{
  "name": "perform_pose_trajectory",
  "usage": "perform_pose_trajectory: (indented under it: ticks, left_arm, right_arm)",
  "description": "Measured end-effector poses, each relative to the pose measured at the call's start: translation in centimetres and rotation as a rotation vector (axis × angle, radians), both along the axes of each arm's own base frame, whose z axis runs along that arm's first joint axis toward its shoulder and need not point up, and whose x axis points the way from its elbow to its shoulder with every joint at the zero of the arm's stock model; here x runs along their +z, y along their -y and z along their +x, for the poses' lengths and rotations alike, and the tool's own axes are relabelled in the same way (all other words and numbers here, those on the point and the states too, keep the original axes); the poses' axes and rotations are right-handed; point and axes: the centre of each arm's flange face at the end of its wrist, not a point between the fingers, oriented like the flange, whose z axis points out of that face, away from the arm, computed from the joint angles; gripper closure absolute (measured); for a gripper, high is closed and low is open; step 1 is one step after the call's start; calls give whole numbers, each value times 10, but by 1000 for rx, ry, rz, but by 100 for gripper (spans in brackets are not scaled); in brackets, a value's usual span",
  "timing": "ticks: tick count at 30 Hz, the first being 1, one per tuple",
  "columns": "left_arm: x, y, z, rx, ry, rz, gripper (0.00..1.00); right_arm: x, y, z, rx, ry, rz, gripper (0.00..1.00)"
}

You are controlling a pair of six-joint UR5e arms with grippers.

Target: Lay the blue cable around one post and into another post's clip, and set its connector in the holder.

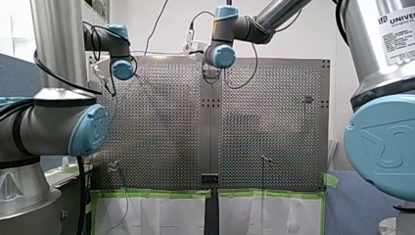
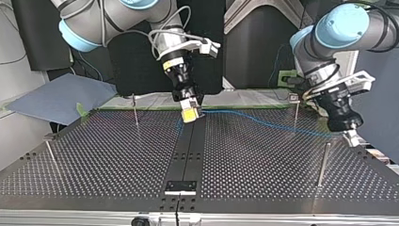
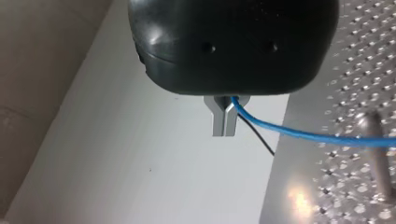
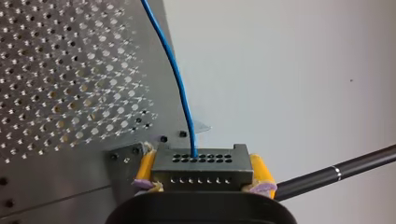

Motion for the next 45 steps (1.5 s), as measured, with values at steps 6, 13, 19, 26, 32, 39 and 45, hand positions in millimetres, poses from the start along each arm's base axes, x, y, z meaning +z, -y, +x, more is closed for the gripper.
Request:
perform_pose_trajectory:
  ticks: [6,13,19,26,32,39,45]
  left_arm:
    - [13,-17,6,-17,41,-15,99]
    - [21,-39,12,-39,78,-31,99]
    - [28,-61,28,-58,111,-43,99]
    - [34,-86,39,-81,147,-54,99]
    - [39,-95,48,-121,187,-56,99]
    - [30,-90,60,-180,168,-52,99]
    - [22,-85,68,-223,145,-36,99]
  right_arm:
    - [5,1,2,3,10,-8,100]
    - [7,4,9,8,14,-12,100]
    - [4,6,15,10,5,-9,100]
    - [11,10,22,15,18,-12,100]
    - [9,16,25,12,22,-12,100]
    - [-4,27,34,10,10,1,100]
    - [-16,39,34,-3,6,10,100]
